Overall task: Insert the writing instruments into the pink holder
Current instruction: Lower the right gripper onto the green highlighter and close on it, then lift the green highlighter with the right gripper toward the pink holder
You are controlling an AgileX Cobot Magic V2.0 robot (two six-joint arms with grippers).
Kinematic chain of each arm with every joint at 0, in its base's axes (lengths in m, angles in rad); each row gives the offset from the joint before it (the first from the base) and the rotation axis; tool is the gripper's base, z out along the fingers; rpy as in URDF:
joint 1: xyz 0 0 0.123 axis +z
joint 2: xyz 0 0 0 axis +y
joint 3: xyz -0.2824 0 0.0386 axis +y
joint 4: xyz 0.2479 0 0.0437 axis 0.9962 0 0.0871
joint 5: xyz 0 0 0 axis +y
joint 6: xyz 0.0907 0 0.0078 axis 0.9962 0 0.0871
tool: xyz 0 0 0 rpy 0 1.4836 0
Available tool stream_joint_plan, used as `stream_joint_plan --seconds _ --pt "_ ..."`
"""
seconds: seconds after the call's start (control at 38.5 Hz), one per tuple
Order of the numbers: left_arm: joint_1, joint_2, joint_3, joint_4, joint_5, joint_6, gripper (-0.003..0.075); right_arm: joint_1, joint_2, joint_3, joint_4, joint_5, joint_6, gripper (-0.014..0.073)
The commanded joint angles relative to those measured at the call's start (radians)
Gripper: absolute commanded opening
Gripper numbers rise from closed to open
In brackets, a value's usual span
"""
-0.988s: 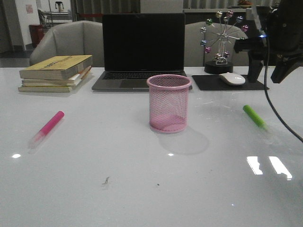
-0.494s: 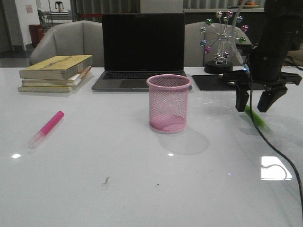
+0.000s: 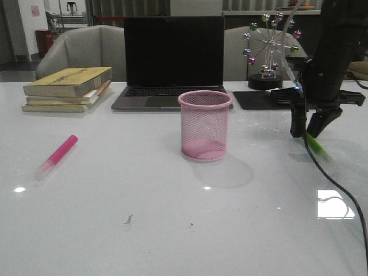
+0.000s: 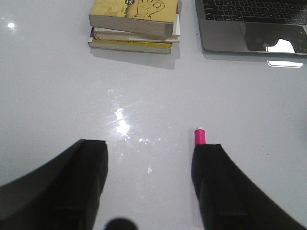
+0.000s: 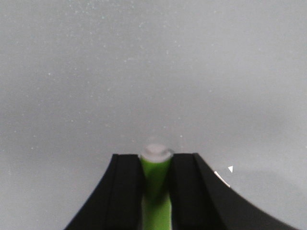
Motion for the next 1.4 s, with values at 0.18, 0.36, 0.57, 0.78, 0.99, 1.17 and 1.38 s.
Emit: stream_joint_plan --seconds 0.18,0.36,0.57,0.78,0.99,1.17,1.38 --pt "-0.007 -0.020 -0.038 -0.009 -0.064 -0.005 0.0456 -0.005 -0.048 -0.027 0.013 -0.010 -0.007 0.0057" --pt "-0.007 -0.020 -0.038 -0.009 -0.064 -0.005 0.0456 -0.001 -0.076 -0.079 0.025 -0.024 -0.007 0.0057" --pt "-0.007 -0.020 -0.038 -0.009 -0.064 -0.005 0.0456 0.028 -0.172 -0.147 0.025 -0.119 -0.007 0.0057" --pt "-0.007 -0.020 -0.038 -0.009 -0.067 -0.005 0.0456 0.087 -0.294 -0.151 0.025 -0.251 -0.007 0.0057" --pt "-0.007 -0.020 -0.038 -0.009 -0.069 -0.005 0.0456 0.159 -0.370 -0.148 0.025 -0.320 -0.011 0.0057" --pt "-0.007 -0.020 -0.038 -0.009 -0.093 -0.005 0.0456 0.236 -0.398 -0.143 0.021 -0.456 -0.032 0.0057" --pt "-0.007 -0.020 -0.038 -0.009 -0.114 -0.005 0.0456 0.321 -0.402 -0.119 0.013 -0.624 -0.059 0.0057"
